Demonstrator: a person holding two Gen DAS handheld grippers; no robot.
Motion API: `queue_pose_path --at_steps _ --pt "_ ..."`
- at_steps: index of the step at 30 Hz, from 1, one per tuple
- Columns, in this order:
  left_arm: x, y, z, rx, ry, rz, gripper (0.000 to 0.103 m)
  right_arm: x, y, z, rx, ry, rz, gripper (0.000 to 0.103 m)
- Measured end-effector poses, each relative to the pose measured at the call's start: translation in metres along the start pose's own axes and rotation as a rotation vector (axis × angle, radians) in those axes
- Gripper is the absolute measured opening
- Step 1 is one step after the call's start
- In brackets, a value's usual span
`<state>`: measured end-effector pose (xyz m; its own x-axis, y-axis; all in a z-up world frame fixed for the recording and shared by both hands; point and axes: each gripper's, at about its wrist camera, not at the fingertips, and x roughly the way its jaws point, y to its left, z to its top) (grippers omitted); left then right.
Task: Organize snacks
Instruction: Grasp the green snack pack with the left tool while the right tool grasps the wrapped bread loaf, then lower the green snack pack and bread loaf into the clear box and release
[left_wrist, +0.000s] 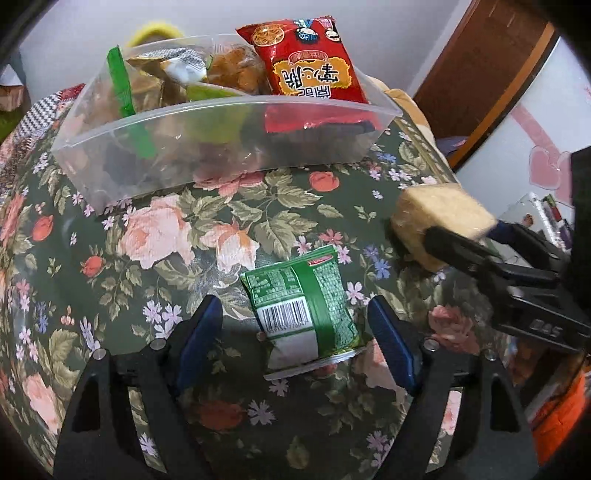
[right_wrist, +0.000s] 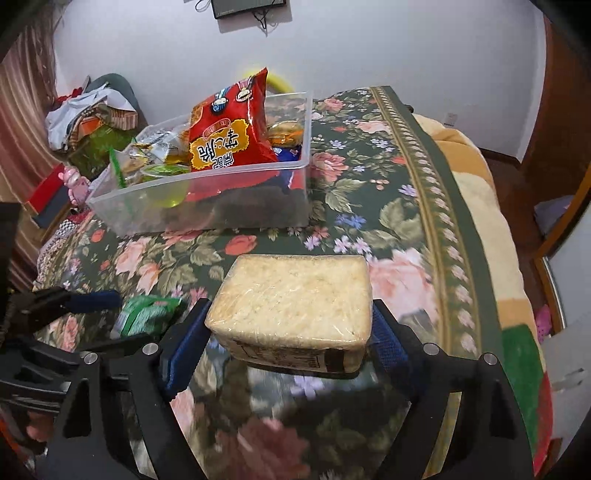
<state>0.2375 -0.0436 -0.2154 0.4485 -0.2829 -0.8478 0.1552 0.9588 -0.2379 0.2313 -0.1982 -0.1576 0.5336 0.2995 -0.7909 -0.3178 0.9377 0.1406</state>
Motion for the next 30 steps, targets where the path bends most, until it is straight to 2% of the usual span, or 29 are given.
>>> queue_pose_path --at_steps 1,2,7,11,17,23,30 --pt "-0.001 -0.003 -0.002 0.018 -0.016 0.002 0.066 -0.001 -0.001 0.0 -0.002 -0.003 -0.003 0.081" --pt "-0.001 -0.005 -0.003 0.036 -0.023 -0.008 0.051 -0.003 0.0 -0.001 -0.004 -0.007 -0.004 0.081" --pt "-0.003 -0.007 -0.005 0.06 -0.04 0.012 0.041 -0.01 -0.002 -0.004 0.014 -0.017 0.011 0.081" --pt "-0.02 0.002 -0.001 0.056 -0.067 0.022 0.04 -0.015 0.003 -0.001 0.024 -0.039 0.026 0.081" --pt "-0.05 0.013 0.014 0.047 -0.148 0.039 0.04 -0.026 0.015 0.016 0.018 -0.1 0.061 0.081" --pt "-0.084 0.032 0.04 0.026 -0.244 0.067 0.04 -0.031 0.031 0.041 -0.009 -0.164 0.085 0.081" --pt "-0.099 0.052 0.08 0.02 -0.324 0.113 0.04 -0.025 0.051 0.075 -0.03 -0.227 0.121 0.081"
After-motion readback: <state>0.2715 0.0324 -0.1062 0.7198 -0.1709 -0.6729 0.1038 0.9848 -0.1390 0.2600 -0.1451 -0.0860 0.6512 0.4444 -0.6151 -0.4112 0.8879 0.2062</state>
